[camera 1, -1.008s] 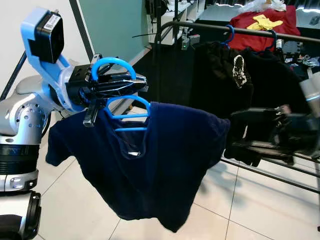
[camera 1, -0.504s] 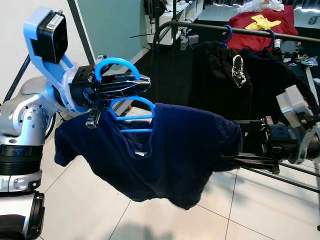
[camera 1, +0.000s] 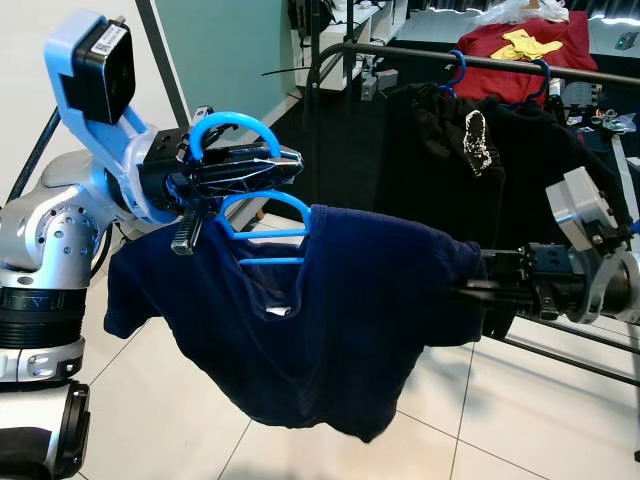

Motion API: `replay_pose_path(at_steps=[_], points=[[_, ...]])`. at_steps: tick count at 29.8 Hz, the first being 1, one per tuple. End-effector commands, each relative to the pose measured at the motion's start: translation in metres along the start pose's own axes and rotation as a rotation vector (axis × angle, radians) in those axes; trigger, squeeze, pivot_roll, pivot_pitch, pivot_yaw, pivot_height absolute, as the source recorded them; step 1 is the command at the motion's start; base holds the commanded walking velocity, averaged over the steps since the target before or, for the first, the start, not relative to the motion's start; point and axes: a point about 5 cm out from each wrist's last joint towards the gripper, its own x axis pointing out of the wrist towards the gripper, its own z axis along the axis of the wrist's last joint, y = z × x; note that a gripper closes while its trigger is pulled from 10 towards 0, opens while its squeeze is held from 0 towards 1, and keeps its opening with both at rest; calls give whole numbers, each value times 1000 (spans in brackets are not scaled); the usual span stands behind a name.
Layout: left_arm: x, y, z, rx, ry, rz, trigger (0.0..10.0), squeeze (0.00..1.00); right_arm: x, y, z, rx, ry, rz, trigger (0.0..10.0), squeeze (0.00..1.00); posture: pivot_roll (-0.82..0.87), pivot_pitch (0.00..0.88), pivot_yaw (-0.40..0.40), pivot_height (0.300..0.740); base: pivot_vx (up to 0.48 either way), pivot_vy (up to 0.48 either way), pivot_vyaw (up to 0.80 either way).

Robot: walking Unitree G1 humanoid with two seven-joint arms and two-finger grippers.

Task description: Hang hanger

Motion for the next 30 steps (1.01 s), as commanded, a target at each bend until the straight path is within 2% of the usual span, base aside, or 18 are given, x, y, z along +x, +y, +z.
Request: replay_pose_path(at_steps=[1, 10, 12, 13, 14, 16, 17, 18, 19, 20, 21, 22, 23, 30], points=[[0, 0, 9, 44, -5, -7, 0, 0, 0, 0, 3, -23, -7, -2, 0, 0, -61, 81, 84, 740, 0, 0, 0], [-4, 2, 9, 52, 9, 14, 0, 0, -4, -3, 2, -28, 18, -26, 0, 0, -61, 85, 83, 740, 0, 0, 0], [-16, 9, 5, 71, 68, 69, 0, 0, -12, -8, 7, -45, 4, -75, 0, 0, -62, 87, 82, 740, 0, 0, 0], [-16, 9, 5, 71, 68, 69, 0, 0, -12, -8, 7, -45, 4, -75, 0, 0, -62, 87, 82, 740, 0, 0, 0], [-24, 12, 1, 76, 108, 102, 0, 0, -16, -12, 10, -57, -9, -109, 0, 0, -62, 87, 83, 740, 0, 0, 0], [-24, 12, 1, 76, 108, 102, 0, 0, -16, -12, 10, -57, -9, -109, 0, 0, -62, 87, 83, 740, 0, 0, 0], [-33, 15, -2, 80, 155, 137, 0, 0, -22, -15, 14, -71, -24, -143, 0, 0, -62, 87, 83, 740, 0, 0, 0], [-33, 15, -2, 80, 155, 137, 0, 0, -22, -15, 14, -71, -24, -143, 0, 0, -62, 87, 83, 740, 0, 0, 0], [-42, 17, -6, 83, 206, 169, 0, 0, -28, -19, 20, -87, -48, -185, 0, 0, -61, 87, 86, 740, 0, 0, 0], [-42, 17, -6, 83, 206, 169, 0, 0, -28, -19, 20, -87, -48, -185, 0, 0, -61, 87, 86, 740, 0, 0, 0], [-51, 18, -8, 81, 249, 195, 0, 0, -35, -24, 26, -105, -71, -230, 0, 0, -61, 87, 86, 740, 0, 0, 0], [-51, 18, -8, 81, 249, 195, 0, 0, -35, -24, 26, -105, -71, -230, 0, 0, -61, 87, 86, 740, 0, 0, 0], [-58, 18, -10, 81, 282, 209, 0, 0, -43, -28, 32, -121, -94, -277, 0, 0, -61, 88, 85, 740, 0, 0, 0], [-63, 18, -6, 88, 279, 226, 0, 0, -50, -31, 34, -131, -96, -325, 0, 0, -62, 89, 83, 740, 0, 0, 0]])
